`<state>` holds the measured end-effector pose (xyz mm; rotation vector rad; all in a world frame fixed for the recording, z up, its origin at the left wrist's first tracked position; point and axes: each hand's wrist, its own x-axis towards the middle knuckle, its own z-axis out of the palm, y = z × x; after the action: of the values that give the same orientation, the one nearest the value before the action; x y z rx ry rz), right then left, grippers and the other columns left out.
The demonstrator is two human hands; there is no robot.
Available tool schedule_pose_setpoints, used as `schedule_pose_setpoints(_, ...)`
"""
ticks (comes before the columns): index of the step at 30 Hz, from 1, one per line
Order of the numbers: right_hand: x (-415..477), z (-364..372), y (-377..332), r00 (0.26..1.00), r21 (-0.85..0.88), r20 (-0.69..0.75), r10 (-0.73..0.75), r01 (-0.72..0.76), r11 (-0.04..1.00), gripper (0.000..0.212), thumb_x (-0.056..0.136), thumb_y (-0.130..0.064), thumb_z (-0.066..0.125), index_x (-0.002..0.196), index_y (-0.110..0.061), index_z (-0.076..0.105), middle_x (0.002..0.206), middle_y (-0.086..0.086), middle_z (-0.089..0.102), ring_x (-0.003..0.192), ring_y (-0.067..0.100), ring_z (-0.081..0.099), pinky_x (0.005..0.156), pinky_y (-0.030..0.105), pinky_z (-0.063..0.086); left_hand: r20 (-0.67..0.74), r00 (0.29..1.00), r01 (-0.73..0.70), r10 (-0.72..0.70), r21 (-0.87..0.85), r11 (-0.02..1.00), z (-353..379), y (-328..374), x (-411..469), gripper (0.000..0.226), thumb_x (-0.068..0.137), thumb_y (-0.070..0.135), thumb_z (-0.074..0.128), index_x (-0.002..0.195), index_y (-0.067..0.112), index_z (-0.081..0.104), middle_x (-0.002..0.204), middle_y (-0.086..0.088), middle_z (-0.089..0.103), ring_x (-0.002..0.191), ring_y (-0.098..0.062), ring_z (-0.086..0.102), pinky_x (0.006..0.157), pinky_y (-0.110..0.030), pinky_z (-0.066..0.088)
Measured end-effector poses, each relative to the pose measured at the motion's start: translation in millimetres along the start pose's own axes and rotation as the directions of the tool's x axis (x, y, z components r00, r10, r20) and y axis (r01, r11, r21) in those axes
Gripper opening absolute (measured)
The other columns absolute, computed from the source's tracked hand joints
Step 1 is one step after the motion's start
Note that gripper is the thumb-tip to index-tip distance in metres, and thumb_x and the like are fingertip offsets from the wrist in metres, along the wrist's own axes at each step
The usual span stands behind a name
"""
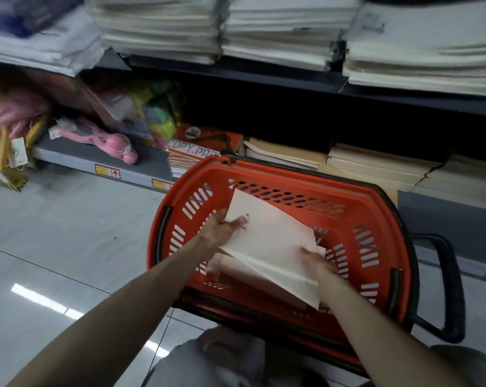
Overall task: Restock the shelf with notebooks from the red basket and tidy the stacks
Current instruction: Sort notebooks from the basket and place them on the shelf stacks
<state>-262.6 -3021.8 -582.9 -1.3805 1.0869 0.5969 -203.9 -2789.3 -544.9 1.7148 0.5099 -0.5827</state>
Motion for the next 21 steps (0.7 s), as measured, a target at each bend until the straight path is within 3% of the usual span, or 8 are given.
schedule_pose_setpoints(3, -13.7, -9.0, -7.4, 0.995, 0.023, 0.091, -0.046, 0.044, 0.999, 0.061, 0.103, -0.056, 0.048, 0.139, -0.007, 0.057, 0.134, 0.017, 0.067, 0.121, 0.037, 0.066, 0.088, 0.035, 0.054, -0.007, 0.994, -0.106, 0.106, -0.062, 0.992, -10.5, 21.2, -34.4, 0.030, 0.094, 0.032, 0.073, 0.120, 0.018, 0.072, 0.110, -0.002, 0.079, 0.100, -0.025, 0.076, 0.095, -0.049, 0.060)
schedule_pose_setpoints(5, -36.0, -19.5, -17.7, 0.989, 0.085, 0.146, -0.025, 0.012, 0.996, 0.061, 0.099, -0.061, 0.053, 0.131, -0.010, 0.063, 0.116, 0.016, 0.076, 0.103, 0.038, 0.075, 0.093, 0.050, 0.059, -0.006, 0.983, -0.186, 0.186, -0.092, 0.978, -19.5, 37.6, -62.7, 0.029, 0.096, 0.030, 0.071, 0.122, 0.019, 0.070, 0.111, -0.002, 0.079, 0.100, -0.025, 0.076, 0.092, -0.048, 0.061)
schedule_pose_setpoints(7, -63.4, -32.9, -29.1, 0.969, 0.135, 0.211, -0.126, 0.099, 0.986, 0.049, 0.099, -0.050, 0.062, 0.124, -0.009, 0.069, 0.110, 0.016, 0.078, 0.101, 0.038, 0.075, 0.098, 0.059, 0.056, -0.006, 0.967, -0.254, 0.256, -0.124, 0.959, -25.7, 54.6, -91.7, 0.026, 0.096, 0.028, 0.071, 0.122, 0.023, 0.069, 0.113, -0.004, 0.078, 0.100, -0.026, 0.076, 0.087, -0.044, 0.063)
schedule_pose_setpoints(10, -122.1, -55.6, -51.9, 0.926, 0.189, 0.248, -0.285, 0.243, 0.951, 0.033, 0.092, -0.030, 0.077, 0.117, -0.009, 0.073, 0.111, 0.014, 0.078, 0.107, 0.037, 0.073, 0.101, 0.058, 0.055, -0.002, 0.948, -0.313, 0.319, -0.202, 0.928, -32.9, 79.8, -136.7, 0.029, 0.094, 0.030, 0.074, 0.122, 0.028, 0.068, 0.112, -0.004, 0.079, 0.097, -0.028, 0.077, 0.079, -0.039, 0.064)
schedule_pose_setpoints(15, -218.4, -97.2, -75.1, 0.764, 0.300, 0.404, -0.503, 0.409, 0.862, 0.048, 0.093, 0.003, 0.068, 0.134, -0.022, 0.063, 0.125, 0.013, 0.074, 0.114, 0.041, 0.071, 0.098, 0.065, 0.053, 0.201, 0.878, -0.406, 0.435, -0.169, 0.898, -49.4, 113.8, -202.4, 0.055, 0.083, 0.008, 0.076, 0.135, 0.017, 0.060, 0.126, -0.011, 0.073, 0.114, -0.037, 0.070, 0.100, -0.056, 0.054)
schedule_pose_setpoints(17, -254.1, -113.2, -79.2, 0.702, 0.328, 0.445, -0.555, 0.449, 0.831, 0.045, 0.094, -0.003, 0.069, 0.134, -0.023, 0.062, 0.125, 0.014, 0.074, 0.114, 0.039, 0.071, 0.098, 0.059, 0.055, 0.174, 0.860, -0.459, 0.479, -0.145, 0.877, -48.8, 126.5, -219.1, 0.058, 0.080, 0.009, 0.078, 0.134, 0.011, 0.060, 0.125, -0.012, 0.073, 0.115, -0.036, 0.070, 0.102, -0.058, 0.052)
schedule_pose_setpoints(19, -281.0, -125.9, -79.6, 0.679, 0.352, 0.436, -0.591, 0.475, 0.806, 0.032, 0.097, -0.019, 0.069, 0.129, -0.021, 0.065, 0.123, 0.014, 0.075, 0.113, 0.036, 0.072, 0.100, 0.054, 0.055, 0.095, 0.858, -0.488, 0.505, -0.156, 0.859, -41.2, 140.4, -237.0, 0.059, 0.076, 0.016, 0.084, 0.130, 0.008, 0.062, 0.121, -0.011, 0.075, 0.111, -0.035, 0.072, 0.103, -0.060, 0.052)
schedule_pose_setpoints(21, -294.2, -133.9, -77.7, 0.669, 0.354, 0.373, -0.644, 0.538, 0.765, 0.034, 0.097, -0.022, 0.071, 0.130, -0.021, 0.064, 0.122, 0.012, 0.076, 0.113, 0.034, 0.072, 0.104, 0.055, 0.052, 0.057, 0.855, -0.502, 0.515, -0.152, 0.851, -31.1, 152.3, -250.1, 0.059, 0.071, 0.020, 0.087, 0.124, 0.009, 0.064, 0.116, -0.011, 0.077, 0.107, -0.035, 0.074, 0.101, -0.060, 0.053)
